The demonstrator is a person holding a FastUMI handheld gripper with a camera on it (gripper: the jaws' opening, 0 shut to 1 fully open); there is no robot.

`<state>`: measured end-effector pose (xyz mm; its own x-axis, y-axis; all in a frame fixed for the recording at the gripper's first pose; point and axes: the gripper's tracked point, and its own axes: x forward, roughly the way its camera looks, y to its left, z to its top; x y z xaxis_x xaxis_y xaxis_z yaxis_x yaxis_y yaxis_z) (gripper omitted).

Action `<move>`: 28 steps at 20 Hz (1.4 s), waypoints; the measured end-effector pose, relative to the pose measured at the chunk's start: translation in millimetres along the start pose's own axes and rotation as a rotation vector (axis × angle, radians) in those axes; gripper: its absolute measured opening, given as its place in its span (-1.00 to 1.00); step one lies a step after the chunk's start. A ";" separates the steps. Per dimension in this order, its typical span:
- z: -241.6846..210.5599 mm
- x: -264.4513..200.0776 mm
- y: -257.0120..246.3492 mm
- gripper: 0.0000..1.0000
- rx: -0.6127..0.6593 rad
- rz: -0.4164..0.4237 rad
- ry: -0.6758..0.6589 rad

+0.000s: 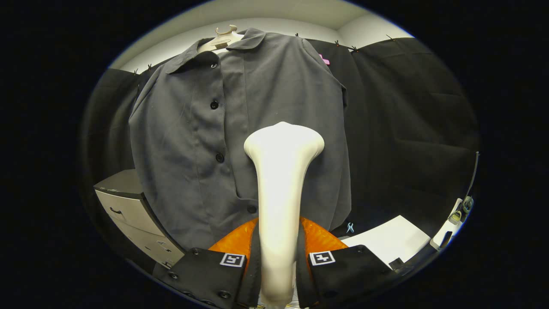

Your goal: Iron the clothes twice with a garment steamer, once on the left side and once on the right side.

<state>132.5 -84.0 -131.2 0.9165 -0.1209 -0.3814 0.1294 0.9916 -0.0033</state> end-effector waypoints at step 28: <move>-29.7 -41.8 -1.5 -0.18 0.038 -0.005 0.028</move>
<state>82.8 -79.1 -142.7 0.9049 -0.1244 -0.4070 0.1490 0.9884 0.0292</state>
